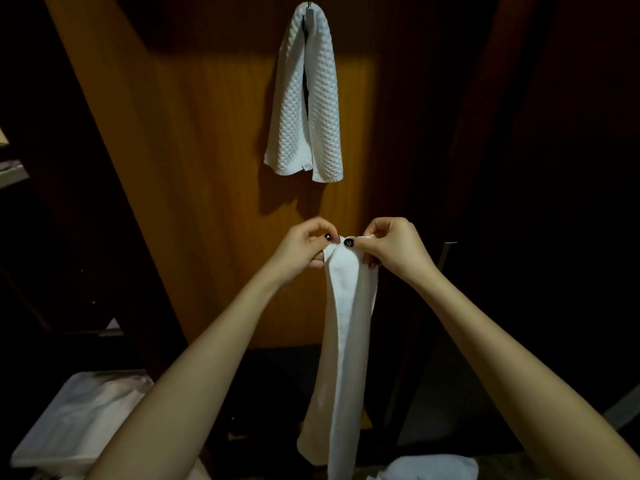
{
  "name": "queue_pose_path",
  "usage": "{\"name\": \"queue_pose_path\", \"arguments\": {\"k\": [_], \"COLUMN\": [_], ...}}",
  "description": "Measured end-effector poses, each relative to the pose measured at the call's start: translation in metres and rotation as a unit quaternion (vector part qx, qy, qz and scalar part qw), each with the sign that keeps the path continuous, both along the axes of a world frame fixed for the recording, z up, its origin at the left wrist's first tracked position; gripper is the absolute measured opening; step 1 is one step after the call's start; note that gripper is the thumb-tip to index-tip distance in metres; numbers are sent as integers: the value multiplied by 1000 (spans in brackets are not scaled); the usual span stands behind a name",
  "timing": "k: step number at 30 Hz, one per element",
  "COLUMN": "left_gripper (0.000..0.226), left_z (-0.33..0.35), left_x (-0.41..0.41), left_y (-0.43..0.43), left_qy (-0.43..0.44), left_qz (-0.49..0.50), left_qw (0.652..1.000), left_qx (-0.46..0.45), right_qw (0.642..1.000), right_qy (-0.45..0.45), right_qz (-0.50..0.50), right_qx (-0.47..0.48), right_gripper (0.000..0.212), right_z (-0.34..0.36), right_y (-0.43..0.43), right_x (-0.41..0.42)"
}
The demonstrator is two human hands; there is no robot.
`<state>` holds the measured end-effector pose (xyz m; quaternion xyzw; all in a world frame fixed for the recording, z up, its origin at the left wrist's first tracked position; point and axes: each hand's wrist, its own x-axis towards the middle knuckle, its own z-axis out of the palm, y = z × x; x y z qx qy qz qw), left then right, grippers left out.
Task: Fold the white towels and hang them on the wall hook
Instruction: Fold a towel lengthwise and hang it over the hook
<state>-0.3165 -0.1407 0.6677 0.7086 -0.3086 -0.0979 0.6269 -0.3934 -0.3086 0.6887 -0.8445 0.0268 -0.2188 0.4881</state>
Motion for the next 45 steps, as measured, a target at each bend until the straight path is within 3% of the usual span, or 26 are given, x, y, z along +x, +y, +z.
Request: {"name": "queue_pose_path", "arguments": {"k": [2, 6, 10, 12, 15, 19, 21, 24, 27, 30, 33, 36, 40, 45], "left_gripper": [33, 9, 20, 17, 25, 23, 21, 9, 5, 3, 9, 16, 17, 11], "left_z": [3, 6, -3, -6, -9, 5, 15, 27, 34, 40, 44, 48, 59, 67], "left_x": [1, -1, 3, 8, 16, 25, 32, 38, 40, 44, 52, 57, 50, 39], "left_y": [2, 4, -8, -8, -1, 3, 7, 11, 14, 22, 36, 46, 45, 43], "left_qy": [11, -3, -80, -73, -45, -69, -95, -124, -138, -121, -110, -121, -153, -241], "left_qz": [1, -33, 58, 82, 66, 51, 74, 96, 101, 91, 83, 70, 70, 83], "left_qw": [1000, 999, 994, 994, 997, 996, 993, 987, 984, 988, 990, 989, 984, 964], "left_qx": [11, 29, 50, 18, -17, -6, 2, 34, 48, 37, 41, 54, 53, 71], "right_qw": [1000, 999, 998, 999, 996, 942, 924, 915, 942, 969, 963, 949, 976, 988], "right_qy": [-19, -37, -26, -18, 15, 105, 125, 86, 33, 37, 30, 3, -62, -98], "right_qz": [-17, -32, -15, -9, 21, 31, 24, 42, 80, 96, 85, 62, 30, -6], "right_qx": [1, 23, 47, 31, -91, -318, -361, -392, -325, -226, -255, -308, -207, -120], "right_gripper": [28, 26, 25, 26, 29, 40, 37, 30, 23, 11, 11, 25, 35, 19], "right_z": [-1, -3, -2, 0, 2, 4, 4, 7, 13, 19, 26, 35, 42, 46], "right_y": [0, 1, 3, -1, -12, -38, -51, -59, -58, -53, -54, -55, -48, -47], "right_x": [3, 7, 11, 12, 12, 9, 6, 2, 2, 1, 0, 0, 4, 11]}}
